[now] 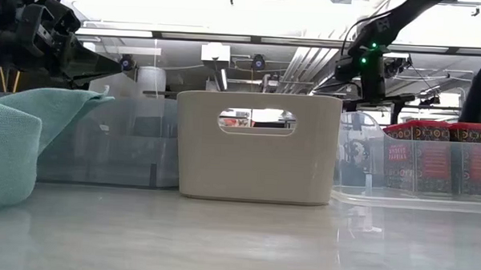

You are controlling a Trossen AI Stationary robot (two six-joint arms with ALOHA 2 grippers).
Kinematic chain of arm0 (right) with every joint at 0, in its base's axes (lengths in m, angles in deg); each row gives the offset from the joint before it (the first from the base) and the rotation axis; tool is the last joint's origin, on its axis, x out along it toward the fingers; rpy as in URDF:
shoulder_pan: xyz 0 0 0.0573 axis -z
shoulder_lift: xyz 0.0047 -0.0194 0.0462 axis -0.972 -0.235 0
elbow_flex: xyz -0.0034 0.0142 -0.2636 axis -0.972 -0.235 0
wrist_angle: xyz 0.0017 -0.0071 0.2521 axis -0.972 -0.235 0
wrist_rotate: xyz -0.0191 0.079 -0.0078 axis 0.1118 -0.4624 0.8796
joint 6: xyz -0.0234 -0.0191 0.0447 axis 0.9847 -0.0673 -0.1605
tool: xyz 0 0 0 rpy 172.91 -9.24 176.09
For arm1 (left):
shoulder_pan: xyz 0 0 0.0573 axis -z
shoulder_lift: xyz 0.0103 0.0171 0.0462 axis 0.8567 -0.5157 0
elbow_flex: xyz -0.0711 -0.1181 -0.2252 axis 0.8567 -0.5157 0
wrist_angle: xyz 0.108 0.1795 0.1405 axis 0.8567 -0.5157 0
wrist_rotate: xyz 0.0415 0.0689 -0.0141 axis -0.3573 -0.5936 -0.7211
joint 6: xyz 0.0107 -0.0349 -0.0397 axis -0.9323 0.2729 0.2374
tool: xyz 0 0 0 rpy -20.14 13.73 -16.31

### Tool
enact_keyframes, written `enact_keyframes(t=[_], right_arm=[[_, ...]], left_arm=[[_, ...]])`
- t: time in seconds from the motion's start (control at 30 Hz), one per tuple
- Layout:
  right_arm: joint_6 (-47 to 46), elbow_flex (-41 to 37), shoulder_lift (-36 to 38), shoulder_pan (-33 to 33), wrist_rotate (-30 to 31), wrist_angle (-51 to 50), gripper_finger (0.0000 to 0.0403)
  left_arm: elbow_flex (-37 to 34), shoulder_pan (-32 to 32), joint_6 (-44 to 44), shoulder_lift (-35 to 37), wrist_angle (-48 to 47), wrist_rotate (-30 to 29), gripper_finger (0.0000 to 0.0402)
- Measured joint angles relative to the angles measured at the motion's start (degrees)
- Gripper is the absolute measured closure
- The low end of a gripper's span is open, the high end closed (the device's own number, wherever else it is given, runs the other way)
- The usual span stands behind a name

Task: Sort spices by type
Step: Put the top brown spice bottle into the gray bin

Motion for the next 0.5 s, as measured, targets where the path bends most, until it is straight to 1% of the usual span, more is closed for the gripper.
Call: enact_keyframes(t=[0.2,0.4,0.5], right_arm=[[-2.8,0.02,-1.02,-0.01,2.45,0.22,0.0046],[-7.94,0.02,-2.95,-0.57,5.74,-0.57,0.006],[-9.1,0.02,-2.99,-0.83,7.33,-0.31,0.0065]], left_arm=[[0.01,0.0,0.0,0.0,-0.02,0.0,0.0401],[0.0,0.0,0.0,0.02,-0.02,0.0,0.0401],[0.0,0.0,0.0,0.02,0.0,0.0,0.0401]])
